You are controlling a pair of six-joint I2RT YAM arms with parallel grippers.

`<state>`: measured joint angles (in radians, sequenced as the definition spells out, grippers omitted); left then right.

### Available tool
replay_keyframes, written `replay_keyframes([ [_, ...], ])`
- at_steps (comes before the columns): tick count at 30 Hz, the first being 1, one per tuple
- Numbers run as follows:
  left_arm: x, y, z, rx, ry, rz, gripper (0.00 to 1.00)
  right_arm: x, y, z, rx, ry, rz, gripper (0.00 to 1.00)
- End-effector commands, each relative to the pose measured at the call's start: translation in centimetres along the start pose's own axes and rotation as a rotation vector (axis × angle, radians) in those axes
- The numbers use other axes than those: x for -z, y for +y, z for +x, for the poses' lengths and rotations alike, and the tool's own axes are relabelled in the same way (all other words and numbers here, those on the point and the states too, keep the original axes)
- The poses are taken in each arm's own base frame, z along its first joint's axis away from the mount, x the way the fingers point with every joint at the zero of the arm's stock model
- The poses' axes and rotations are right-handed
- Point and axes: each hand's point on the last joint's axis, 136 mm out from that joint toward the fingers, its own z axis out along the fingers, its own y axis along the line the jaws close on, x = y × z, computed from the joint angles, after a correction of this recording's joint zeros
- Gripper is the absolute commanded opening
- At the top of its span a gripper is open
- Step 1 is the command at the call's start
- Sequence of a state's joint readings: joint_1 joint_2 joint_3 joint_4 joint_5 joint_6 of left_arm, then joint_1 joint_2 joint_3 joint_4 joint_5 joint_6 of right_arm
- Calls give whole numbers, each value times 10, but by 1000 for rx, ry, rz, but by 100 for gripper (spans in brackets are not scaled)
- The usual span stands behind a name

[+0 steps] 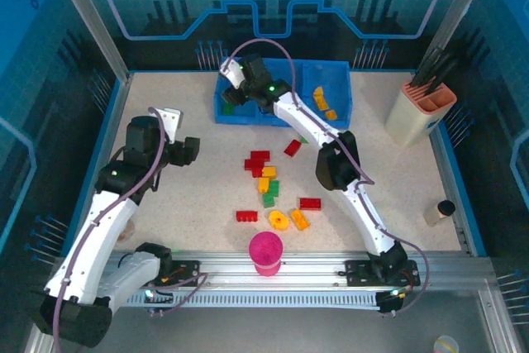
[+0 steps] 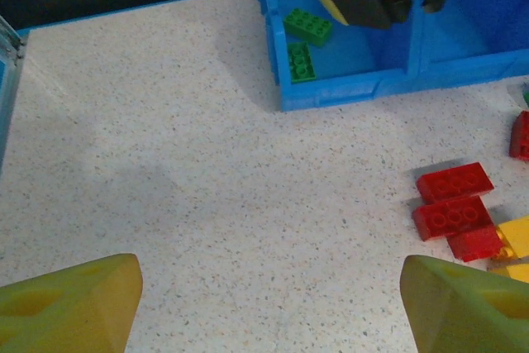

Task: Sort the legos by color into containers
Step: Place the lego in the container, then pick up the lego from the middle-left of the table.

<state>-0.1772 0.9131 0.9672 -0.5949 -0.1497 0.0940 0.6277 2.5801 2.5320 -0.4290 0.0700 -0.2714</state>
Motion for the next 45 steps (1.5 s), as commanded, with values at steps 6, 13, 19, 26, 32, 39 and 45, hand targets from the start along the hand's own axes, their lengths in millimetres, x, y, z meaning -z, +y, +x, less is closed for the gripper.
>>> replay_keyframes([
  [6, -5, -17, 17, 72, 67, 104, 83, -33, -23, 20, 151, -6, 128, 49],
  [13, -9, -49, 35, 124, 132, 276, 85, -36, -15, 26, 158, 3, 93, 62],
  [19, -10, -90, 56, -147, 234, 382, 89, -14, -14, 2, 140, -60, 75, 77],
  [26, -6, -135, 110, -458, 307, 525, 87, 42, -35, -32, 47, -147, 37, 87],
  [32, -19, -144, 141, -649, 376, 520, 87, 108, -45, -57, 18, -205, 9, 87],
  [39, -24, -171, 184, -831, 500, 597, 86, 163, -58, -49, -7, -208, 36, 88],
  [45, -32, -188, 207, -878, 560, 636, 85, 193, -79, -28, -71, -188, 98, 88],
])
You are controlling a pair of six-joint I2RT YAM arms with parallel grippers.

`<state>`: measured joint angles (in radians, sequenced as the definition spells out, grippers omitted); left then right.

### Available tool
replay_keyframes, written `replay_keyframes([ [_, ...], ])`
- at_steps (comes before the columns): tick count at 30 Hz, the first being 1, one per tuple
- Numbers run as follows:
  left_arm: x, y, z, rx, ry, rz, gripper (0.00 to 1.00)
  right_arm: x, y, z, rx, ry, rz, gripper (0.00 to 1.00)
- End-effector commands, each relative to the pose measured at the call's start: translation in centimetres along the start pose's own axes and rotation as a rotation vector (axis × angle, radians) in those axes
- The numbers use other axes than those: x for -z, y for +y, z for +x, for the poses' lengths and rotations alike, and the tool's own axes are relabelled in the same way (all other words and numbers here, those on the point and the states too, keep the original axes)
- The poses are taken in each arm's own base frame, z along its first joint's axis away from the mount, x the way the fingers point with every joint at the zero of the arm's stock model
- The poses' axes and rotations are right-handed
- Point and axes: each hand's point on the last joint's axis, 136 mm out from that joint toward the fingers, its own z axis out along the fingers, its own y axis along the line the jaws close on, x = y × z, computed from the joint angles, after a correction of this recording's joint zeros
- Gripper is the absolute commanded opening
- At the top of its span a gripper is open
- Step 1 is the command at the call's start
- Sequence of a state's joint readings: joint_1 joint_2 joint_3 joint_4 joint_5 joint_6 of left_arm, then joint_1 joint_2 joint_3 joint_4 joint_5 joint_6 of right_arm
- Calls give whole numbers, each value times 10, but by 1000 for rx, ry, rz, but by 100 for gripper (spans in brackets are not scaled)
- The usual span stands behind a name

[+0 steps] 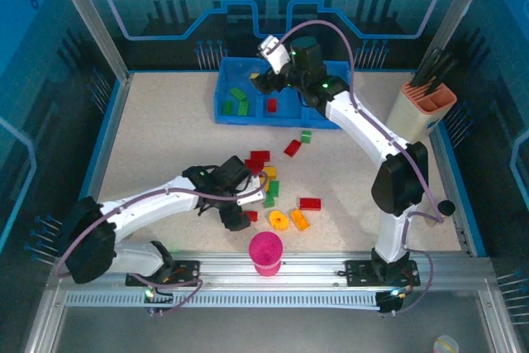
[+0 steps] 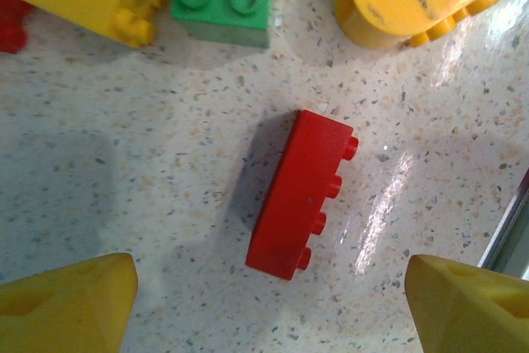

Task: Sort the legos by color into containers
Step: Pick up the lego from the middle-left of the table.

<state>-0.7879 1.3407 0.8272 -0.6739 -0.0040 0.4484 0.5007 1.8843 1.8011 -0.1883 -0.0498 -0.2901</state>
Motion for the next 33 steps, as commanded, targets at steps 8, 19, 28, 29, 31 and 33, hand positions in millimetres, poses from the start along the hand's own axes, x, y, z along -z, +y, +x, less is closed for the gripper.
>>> replay_keyframes([
  [8, -48, -16, 0, -55, 115, 46, 75, 41, -30, 59, -139, 98, 98, 89],
  [19, -73, -16, 5, -62, 196, 66, 33, 75, -47, 93, -206, 159, 185, 89],
  [28, -69, -27, 13, -18, 244, 122, 9, 97, -55, 110, -220, 238, 218, 90],
  [29, -66, -27, 11, -18, 239, 125, 8, 101, -55, 112, -220, 248, 222, 90],
  [31, -57, -21, 4, -6, 217, 109, 6, 107, -55, 117, -225, 267, 236, 90],
  [33, -42, -6, -12, 28, 158, 78, 6, 115, -50, 125, -248, 284, 234, 90],
])
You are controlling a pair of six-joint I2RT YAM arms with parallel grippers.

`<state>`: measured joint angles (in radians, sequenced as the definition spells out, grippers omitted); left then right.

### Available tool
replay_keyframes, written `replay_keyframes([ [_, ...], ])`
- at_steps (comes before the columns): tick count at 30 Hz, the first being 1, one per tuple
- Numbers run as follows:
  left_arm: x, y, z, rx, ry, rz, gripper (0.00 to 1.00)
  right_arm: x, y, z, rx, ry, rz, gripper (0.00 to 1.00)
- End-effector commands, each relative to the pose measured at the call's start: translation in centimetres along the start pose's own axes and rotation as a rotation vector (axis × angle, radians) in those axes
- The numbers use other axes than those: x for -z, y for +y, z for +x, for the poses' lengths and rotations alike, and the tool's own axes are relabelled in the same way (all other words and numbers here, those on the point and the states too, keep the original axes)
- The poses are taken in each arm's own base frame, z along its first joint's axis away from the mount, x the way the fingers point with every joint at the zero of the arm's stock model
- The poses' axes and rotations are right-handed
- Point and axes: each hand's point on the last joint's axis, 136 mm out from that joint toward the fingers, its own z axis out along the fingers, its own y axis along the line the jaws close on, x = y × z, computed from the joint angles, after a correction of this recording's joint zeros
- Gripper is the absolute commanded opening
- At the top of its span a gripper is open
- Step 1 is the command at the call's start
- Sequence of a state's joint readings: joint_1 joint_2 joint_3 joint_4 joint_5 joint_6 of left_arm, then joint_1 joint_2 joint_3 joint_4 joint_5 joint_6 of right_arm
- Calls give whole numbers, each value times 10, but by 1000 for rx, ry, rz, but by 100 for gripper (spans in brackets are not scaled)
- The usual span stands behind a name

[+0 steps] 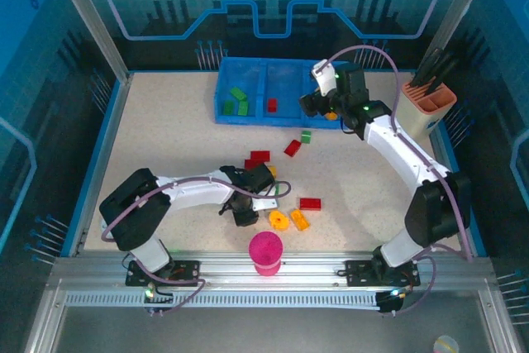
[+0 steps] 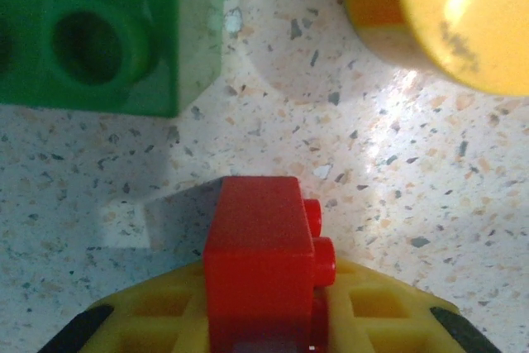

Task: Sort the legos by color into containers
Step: Pick up the lego from the middle-left of the table, then place the lego in the container.

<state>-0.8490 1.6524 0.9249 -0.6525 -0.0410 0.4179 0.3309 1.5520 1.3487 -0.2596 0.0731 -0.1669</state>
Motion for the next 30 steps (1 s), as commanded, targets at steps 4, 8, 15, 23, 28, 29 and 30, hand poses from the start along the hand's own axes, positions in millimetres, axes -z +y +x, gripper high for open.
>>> replay_keyframes([
  [4, 73, 42, -46, 106, -225, -54, 7, 23, -12, 55, -202, 142, 55, 90],
  [8, 132, 81, -91, 94, -407, -157, 7, 30, -1, 96, -396, 247, 22, 87],
  [15, 190, 158, -165, 87, -640, -353, 8, 52, 24, 154, -577, 400, 16, 89],
  [23, 161, 245, -223, 163, -688, -462, 7, 66, 69, 187, -613, 507, -46, 100],
  [28, 142, 290, -240, 226, -699, -477, 6, 72, 93, 205, -598, 596, -49, 100],
  [29, 138, 297, -241, 242, -705, -476, 6, 73, 99, 210, -596, 616, -44, 100],
  [30, 137, 303, -242, 252, -714, -472, 7, 74, 104, 214, -597, 633, -42, 100],
])
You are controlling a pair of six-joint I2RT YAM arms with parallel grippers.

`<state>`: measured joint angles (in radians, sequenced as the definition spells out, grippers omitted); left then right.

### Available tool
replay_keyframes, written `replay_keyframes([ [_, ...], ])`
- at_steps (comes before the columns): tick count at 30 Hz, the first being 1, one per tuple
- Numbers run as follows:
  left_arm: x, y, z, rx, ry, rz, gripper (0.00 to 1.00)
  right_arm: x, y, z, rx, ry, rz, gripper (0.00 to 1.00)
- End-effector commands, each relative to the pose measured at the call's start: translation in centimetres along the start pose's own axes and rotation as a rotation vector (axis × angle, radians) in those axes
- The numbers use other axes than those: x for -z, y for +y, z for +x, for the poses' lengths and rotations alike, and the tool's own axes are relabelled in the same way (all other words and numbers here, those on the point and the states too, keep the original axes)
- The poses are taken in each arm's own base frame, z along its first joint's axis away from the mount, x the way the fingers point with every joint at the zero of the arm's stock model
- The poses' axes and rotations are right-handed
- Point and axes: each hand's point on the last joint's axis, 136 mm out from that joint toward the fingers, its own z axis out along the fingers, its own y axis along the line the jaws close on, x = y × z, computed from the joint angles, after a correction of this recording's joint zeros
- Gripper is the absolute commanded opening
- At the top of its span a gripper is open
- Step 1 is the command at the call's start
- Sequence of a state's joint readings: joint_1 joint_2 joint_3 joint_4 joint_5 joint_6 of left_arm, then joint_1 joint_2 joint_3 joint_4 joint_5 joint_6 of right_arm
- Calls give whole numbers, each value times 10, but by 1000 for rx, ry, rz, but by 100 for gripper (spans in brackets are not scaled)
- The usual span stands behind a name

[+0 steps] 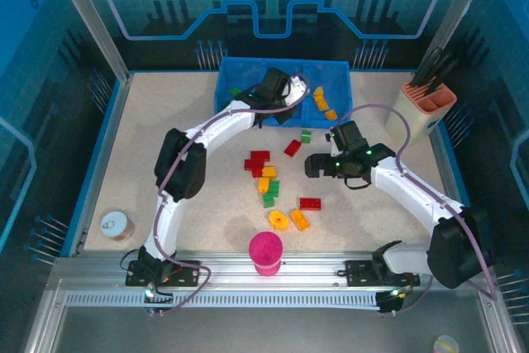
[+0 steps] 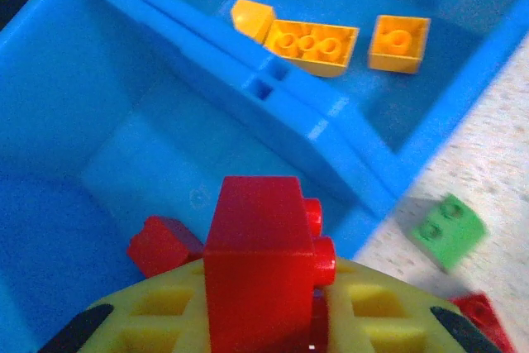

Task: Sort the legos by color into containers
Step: Place the lego in the container.

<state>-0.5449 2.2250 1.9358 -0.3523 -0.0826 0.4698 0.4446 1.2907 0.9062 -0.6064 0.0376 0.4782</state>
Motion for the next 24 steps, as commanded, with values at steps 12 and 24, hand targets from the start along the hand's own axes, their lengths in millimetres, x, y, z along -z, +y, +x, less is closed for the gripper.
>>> replay_keyframes([
  [12, -49, 37, -17, 76, -72, -51, 17, -23, 5, 87, -191, 196, 130, 100],
  [24, -71, 33, -9, 97, -74, -25, 27, -41, 13, 96, -197, 252, 172, 100],
])
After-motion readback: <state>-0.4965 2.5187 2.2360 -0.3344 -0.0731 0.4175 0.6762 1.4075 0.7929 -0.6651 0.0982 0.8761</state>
